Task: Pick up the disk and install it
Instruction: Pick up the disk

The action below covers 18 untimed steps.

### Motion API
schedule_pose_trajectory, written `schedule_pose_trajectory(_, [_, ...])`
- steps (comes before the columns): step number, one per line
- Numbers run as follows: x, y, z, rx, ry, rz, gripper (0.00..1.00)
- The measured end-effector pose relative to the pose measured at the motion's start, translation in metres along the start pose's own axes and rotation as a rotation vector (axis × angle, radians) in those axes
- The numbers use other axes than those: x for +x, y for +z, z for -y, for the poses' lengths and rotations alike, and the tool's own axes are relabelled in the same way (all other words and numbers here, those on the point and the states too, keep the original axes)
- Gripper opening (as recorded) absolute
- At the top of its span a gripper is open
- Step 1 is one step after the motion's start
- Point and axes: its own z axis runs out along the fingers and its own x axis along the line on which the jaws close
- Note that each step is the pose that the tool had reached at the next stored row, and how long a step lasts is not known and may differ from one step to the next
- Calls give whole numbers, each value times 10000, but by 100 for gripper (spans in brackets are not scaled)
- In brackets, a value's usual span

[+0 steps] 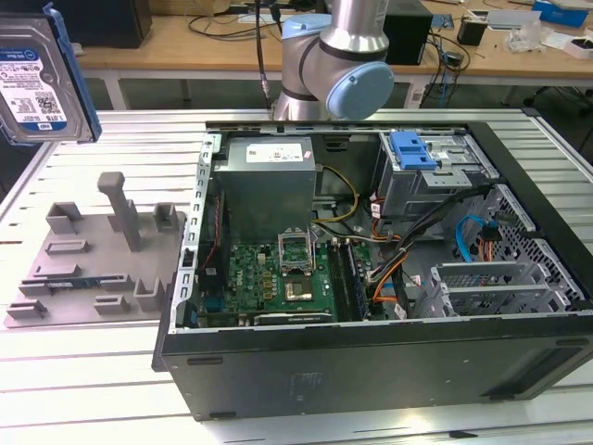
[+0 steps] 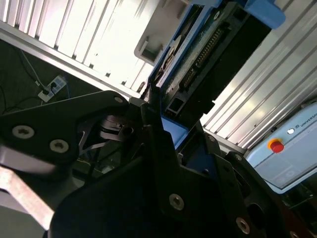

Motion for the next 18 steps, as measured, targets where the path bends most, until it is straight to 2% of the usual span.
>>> schedule_pose_trajectory(5, [34, -66, 60, 0, 0, 0, 37])
schedule_pose_trajectory(9, [126, -150, 223, -1, 0, 0, 37])
schedule_pose_trajectory(15, [240, -208, 345, 1, 0, 1, 37])
schedule_pose_trajectory(18, [321, -228, 411, -1, -1, -1, 37])
